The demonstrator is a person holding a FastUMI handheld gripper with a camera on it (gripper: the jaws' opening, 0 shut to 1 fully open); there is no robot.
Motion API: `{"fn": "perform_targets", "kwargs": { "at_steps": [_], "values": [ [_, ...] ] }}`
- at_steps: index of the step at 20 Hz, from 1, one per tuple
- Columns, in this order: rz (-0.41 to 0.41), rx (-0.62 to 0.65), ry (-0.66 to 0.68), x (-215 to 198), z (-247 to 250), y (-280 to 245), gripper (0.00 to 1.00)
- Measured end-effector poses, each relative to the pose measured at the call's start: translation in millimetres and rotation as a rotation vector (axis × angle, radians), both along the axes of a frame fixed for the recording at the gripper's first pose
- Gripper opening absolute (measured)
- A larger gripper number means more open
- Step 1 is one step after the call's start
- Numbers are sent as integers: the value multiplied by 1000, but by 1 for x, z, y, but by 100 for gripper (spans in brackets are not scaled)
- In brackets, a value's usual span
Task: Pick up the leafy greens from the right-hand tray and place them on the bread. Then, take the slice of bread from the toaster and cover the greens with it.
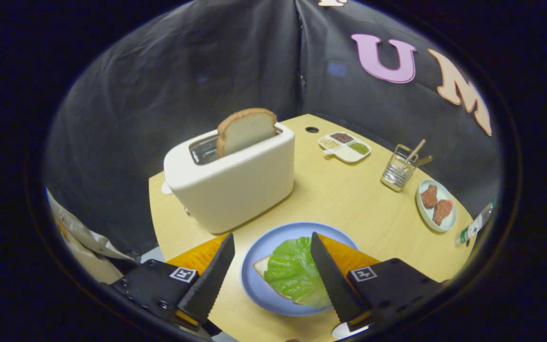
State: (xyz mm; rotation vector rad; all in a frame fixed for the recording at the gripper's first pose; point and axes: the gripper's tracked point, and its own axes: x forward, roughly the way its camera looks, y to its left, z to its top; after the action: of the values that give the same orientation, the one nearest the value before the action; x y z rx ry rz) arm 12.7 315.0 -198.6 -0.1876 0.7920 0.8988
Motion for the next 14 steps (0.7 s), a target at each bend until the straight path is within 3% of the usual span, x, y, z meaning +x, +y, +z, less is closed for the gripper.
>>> {"fn": "perform_targets", "kwargs": {
  "at_steps": [6, 14],
  "values": [
    [-89, 30, 30, 21, 45, 17, 100],
    [-116, 91, 69, 40, 93, 67, 99]
  ]
}}
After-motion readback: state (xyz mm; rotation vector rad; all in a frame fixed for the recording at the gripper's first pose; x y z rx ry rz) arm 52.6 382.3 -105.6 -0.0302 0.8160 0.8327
